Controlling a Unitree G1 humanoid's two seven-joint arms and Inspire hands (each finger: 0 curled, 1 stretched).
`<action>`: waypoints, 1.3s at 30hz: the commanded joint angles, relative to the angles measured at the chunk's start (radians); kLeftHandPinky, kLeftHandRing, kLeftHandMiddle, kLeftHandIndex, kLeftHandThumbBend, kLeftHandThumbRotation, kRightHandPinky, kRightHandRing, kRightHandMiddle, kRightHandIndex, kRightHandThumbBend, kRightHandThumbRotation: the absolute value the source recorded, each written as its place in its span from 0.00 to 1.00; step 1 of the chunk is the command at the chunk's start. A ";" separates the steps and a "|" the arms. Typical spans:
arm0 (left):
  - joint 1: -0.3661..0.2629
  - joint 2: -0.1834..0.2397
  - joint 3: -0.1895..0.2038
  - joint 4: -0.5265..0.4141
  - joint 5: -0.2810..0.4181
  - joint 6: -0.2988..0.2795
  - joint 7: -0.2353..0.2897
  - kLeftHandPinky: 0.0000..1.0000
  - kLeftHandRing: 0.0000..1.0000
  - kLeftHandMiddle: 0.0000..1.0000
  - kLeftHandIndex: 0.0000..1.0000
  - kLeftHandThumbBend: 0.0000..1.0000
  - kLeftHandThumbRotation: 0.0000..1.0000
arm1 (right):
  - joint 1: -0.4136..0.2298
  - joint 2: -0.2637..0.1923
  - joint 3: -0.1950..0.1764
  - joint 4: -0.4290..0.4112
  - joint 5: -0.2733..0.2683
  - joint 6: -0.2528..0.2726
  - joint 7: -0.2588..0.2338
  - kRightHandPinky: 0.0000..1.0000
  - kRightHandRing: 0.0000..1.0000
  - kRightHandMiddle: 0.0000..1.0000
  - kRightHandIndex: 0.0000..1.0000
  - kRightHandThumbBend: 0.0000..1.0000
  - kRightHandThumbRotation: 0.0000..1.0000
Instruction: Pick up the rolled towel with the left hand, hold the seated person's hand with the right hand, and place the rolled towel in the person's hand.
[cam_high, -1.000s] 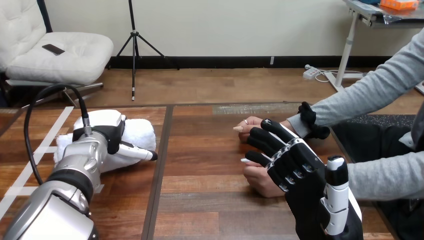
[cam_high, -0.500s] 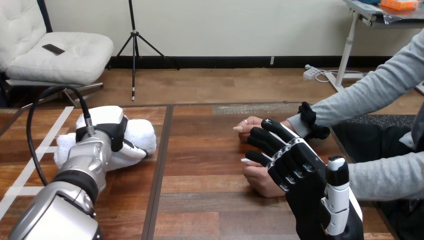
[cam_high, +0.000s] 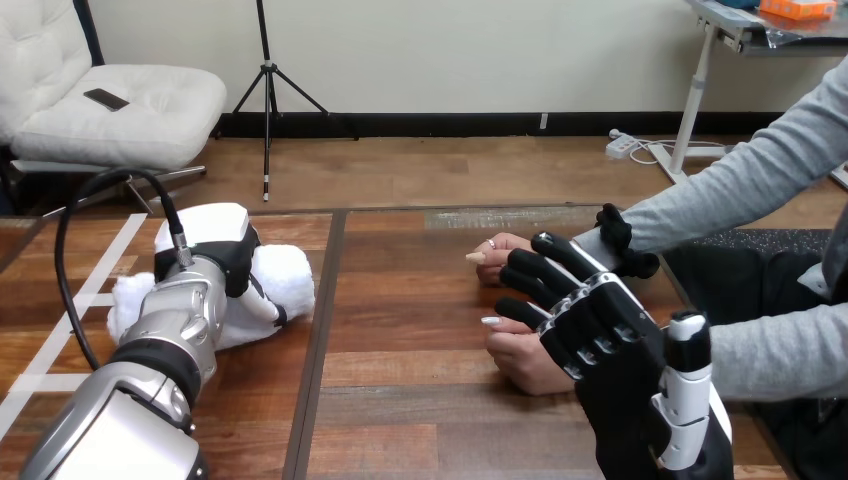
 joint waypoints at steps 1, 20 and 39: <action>-0.032 -0.009 0.024 -0.005 -0.021 0.013 0.012 0.39 0.55 0.69 0.69 0.66 0.00 | -0.027 0.017 -0.012 -0.033 0.012 -0.031 0.002 0.80 0.85 0.83 0.84 0.70 1.00; -0.027 -0.006 0.039 -0.008 -0.033 0.013 0.045 0.27 0.37 0.44 0.46 0.68 0.00 | -0.028 0.019 -0.013 -0.035 0.023 -0.034 -0.002 0.77 0.84 0.83 0.84 0.76 1.00; -0.024 0.000 0.051 -0.008 -0.048 0.002 0.042 0.29 0.38 0.44 0.46 0.69 0.00 | -0.033 0.018 -0.014 -0.030 0.021 -0.035 -0.004 0.76 0.84 0.83 0.84 0.77 1.00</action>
